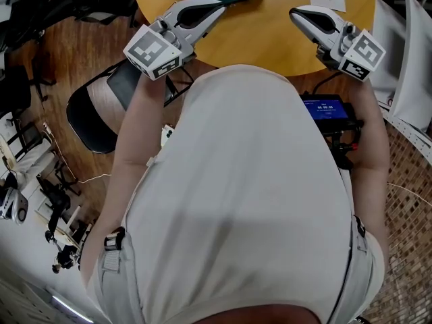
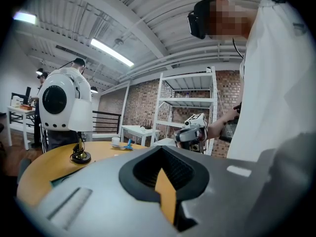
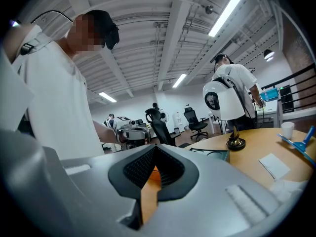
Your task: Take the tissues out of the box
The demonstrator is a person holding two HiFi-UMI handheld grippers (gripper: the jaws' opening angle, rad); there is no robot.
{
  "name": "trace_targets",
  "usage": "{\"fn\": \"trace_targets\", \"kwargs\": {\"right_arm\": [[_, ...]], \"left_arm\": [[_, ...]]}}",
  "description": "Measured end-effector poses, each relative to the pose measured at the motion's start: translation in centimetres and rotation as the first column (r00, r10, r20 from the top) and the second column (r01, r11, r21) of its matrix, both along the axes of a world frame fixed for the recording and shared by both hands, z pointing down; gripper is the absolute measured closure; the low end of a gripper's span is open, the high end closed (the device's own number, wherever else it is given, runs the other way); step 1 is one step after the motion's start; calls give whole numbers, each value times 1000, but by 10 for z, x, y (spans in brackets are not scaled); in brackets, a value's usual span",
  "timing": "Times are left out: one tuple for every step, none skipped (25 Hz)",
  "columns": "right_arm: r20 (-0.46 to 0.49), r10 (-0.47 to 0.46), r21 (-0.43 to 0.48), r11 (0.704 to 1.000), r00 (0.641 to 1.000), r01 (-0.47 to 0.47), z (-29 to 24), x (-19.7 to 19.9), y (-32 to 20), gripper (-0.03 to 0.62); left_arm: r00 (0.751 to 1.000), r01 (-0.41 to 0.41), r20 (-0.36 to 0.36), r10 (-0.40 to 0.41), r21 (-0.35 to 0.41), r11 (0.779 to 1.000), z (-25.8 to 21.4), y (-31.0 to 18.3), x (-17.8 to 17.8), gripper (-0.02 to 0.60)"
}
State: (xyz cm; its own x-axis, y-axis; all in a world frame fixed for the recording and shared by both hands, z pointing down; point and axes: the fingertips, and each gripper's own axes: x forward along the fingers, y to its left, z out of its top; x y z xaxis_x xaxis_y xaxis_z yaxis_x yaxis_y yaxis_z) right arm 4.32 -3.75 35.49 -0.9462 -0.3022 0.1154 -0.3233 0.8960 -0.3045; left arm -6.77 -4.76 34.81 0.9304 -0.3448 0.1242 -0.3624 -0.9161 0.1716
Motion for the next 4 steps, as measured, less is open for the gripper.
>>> {"fn": "trace_targets", "kwargs": {"right_arm": [[1,0,2,1000,1000,0,0,1,0,597],[3,0,6,1000,1000,0,0,1,0,597],[5,1,9,1000,1000,-1,0,1,-1,597],[7,1,13,1000,1000,-1,0,2,-1,597]], "left_arm": [[1000,-2,1,2,-1,1000,1,0,1,583],[1000,-5,5,5,1,1000,1,0,1,583],[1000,-8,11,8,5,1000,1,0,2,583],[1000,-10,15,10,8,1000,1,0,2,583]]}}
